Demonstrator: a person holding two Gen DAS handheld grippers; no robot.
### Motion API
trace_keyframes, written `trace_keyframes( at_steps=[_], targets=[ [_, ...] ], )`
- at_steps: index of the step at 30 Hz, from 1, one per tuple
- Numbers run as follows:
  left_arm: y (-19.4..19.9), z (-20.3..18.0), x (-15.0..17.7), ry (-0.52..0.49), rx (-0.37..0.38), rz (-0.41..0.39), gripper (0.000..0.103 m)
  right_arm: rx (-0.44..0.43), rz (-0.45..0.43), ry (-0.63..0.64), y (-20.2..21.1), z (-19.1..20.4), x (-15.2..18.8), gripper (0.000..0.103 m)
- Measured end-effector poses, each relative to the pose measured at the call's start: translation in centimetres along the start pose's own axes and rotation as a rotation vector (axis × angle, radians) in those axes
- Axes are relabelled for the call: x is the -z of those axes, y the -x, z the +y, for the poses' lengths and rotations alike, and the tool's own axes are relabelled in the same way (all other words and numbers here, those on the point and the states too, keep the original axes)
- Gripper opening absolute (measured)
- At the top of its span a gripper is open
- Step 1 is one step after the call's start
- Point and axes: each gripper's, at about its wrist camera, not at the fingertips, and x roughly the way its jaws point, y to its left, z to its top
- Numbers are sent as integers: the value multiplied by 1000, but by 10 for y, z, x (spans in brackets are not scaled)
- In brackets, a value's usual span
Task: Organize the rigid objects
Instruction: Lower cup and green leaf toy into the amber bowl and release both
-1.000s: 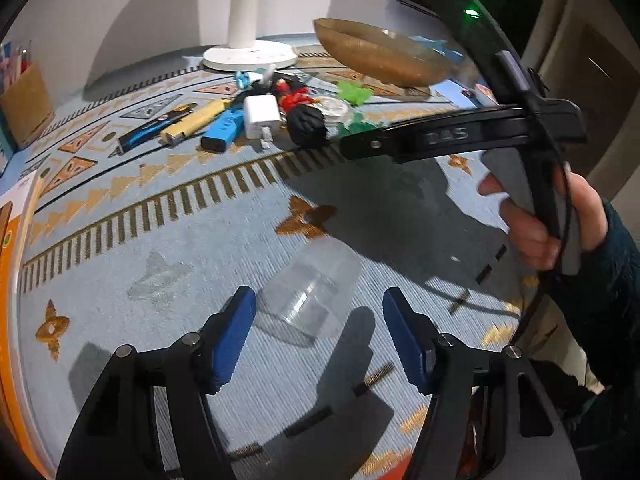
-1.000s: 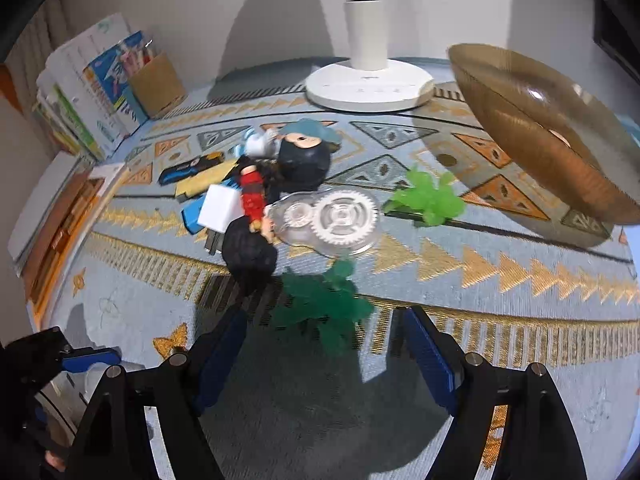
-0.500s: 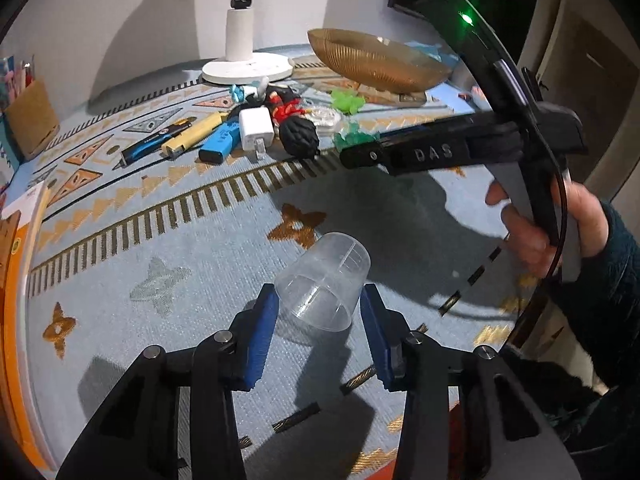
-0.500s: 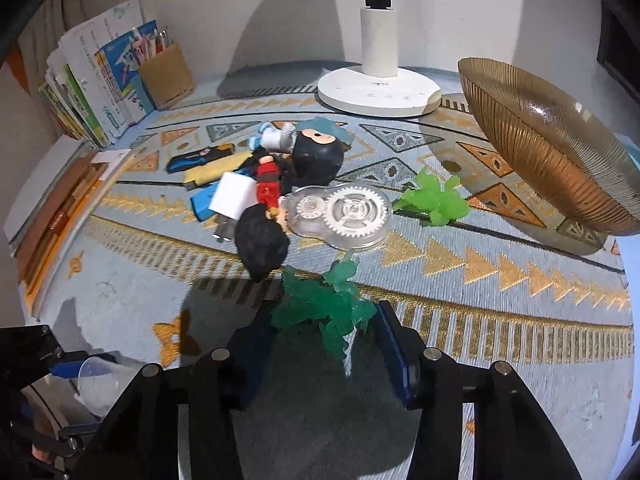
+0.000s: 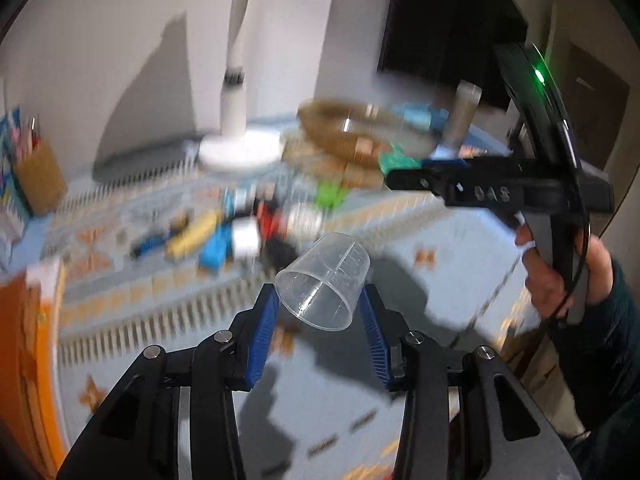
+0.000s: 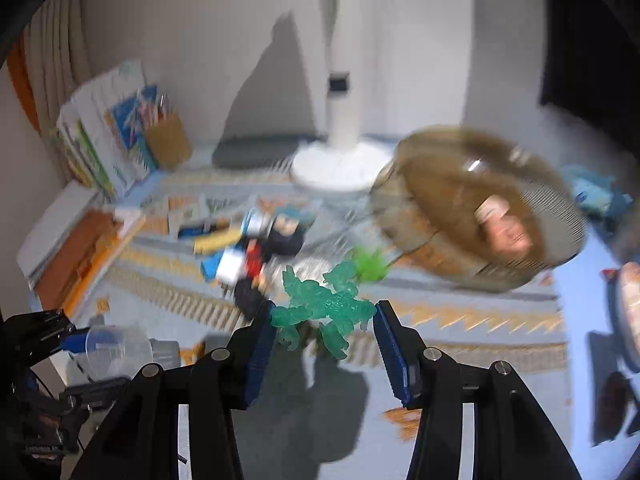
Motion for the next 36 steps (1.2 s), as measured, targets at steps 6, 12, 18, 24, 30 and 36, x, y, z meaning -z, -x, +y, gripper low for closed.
trace_keyframes(
  at_steps=[6,12,18,24,30,36],
  targets=[
    [6,-27,-85,-44,56,-130,39,127,-193,-47,83,-53,-46,49],
    [-35,-54,-138,-66,53,-122,39,203,-261,-166,109,-116,-68,49],
    [-96,-61,-163,-21,58,-44,39,208,-195,-281,76,-166,-66,49],
    [-154,-57,-170,38,61,35,39,217,-106,-327,32,-198,-59,49],
    [-195,-57,-173,72,63,84,39,218,-53,-324,-2,-217,-57,49],
    [-213,-64,-172,65,55,107,39,221,-24,-329,-20,-226,-54,49]
  ],
)
